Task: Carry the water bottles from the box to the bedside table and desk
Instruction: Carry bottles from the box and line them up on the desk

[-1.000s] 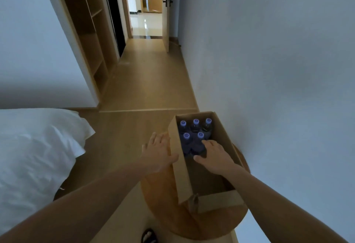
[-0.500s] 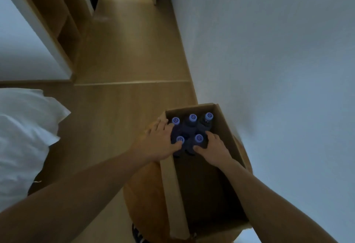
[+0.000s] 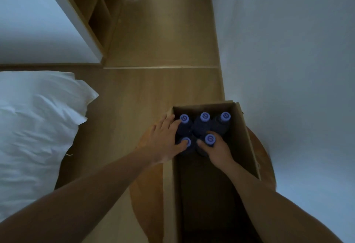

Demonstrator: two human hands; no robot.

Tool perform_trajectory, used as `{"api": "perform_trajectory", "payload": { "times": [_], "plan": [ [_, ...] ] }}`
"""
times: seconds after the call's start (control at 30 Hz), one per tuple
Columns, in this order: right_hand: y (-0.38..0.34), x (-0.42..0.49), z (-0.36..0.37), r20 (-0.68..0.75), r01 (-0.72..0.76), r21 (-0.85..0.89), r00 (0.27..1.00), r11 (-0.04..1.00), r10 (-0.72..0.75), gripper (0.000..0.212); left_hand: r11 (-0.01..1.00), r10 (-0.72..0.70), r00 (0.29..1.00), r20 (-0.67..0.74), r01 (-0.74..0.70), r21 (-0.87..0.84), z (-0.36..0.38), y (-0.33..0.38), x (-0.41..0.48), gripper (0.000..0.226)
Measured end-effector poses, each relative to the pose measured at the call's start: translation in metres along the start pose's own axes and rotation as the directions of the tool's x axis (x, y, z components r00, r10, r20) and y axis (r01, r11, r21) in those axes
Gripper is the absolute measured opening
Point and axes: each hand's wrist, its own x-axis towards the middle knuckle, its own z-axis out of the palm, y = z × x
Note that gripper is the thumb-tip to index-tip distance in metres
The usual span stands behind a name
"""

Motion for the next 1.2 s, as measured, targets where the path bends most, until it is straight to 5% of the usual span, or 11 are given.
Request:
{"api": "perform_trajectory", "payload": {
  "times": [0.1, 0.3, 0.4, 0.53, 0.7, 0.93, 1.0, 1.1, 1.2],
  "plan": [
    [-0.024, -0.013, -0.018, -0.132, 0.056, 0.015, 0.99, 0.998, -0.053, 0.007, 0.998, 0.021, 0.999, -0.05, -0.024, -0.054, -0.009, 0.001, -0.011, 0.078],
    [-0.121, -0.039, -0.056, -0.224, 0.112, -0.016, 0.968, 0.994, -0.113, 0.028, 0.952, 0.086, 0.993, -0.085, -0.107, -0.286, -0.046, 0.004, -0.041, 0.074],
    [-0.173, -0.053, -0.058, -0.167, 0.162, -0.002, 0.973, 0.987, -0.161, 0.036, 0.828, 0.111, 0.993, 0.041, -0.069, -0.556, -0.066, 0.007, -0.057, 0.069],
    [-0.219, -0.066, -0.056, -0.055, 0.221, 0.172, 0.975, 0.96, -0.214, 0.04, 0.519, 0.206, 0.974, 0.098, -0.024, -0.854, -0.079, 0.005, -0.069, 0.023],
    [-0.249, -0.066, -0.038, 0.007, 0.27, 0.311, 0.958, 0.911, -0.286, 0.034, 0.316, 0.256, 0.966, 0.03, -0.054, -0.947, -0.087, -0.002, -0.074, 0.053],
    [-0.239, -0.045, -0.012, 0.293, 0.111, 0.407, 0.924, 0.907, -0.244, 0.028, 0.214, 0.156, 0.987, 0.029, -0.005, -0.977, -0.067, -0.02, -0.06, 0.061],
    [-0.218, -0.035, -0.006, 0.195, 0.121, 0.502, 0.949, 0.857, -0.248, 0.025, 0.198, 0.141, 0.987, 0.079, 0.05, -0.979, -0.058, -0.025, -0.057, 0.048],
    [-0.16, -0.02, -0.006, -0.19, 0.253, 0.286, 0.96, 0.924, -0.204, 0.016, 0.089, 0.108, 0.989, 0.096, 0.086, -0.992, -0.051, -0.039, -0.055, 0.036],
    [-0.084, -0.011, 0.001, -0.143, 0.131, -0.059, 0.98, 0.99, -0.138, 0.013, 0.044, 0.037, 0.998, 0.056, 0.055, -0.998, -0.05, -0.048, -0.054, 0.04]
  ]
}}
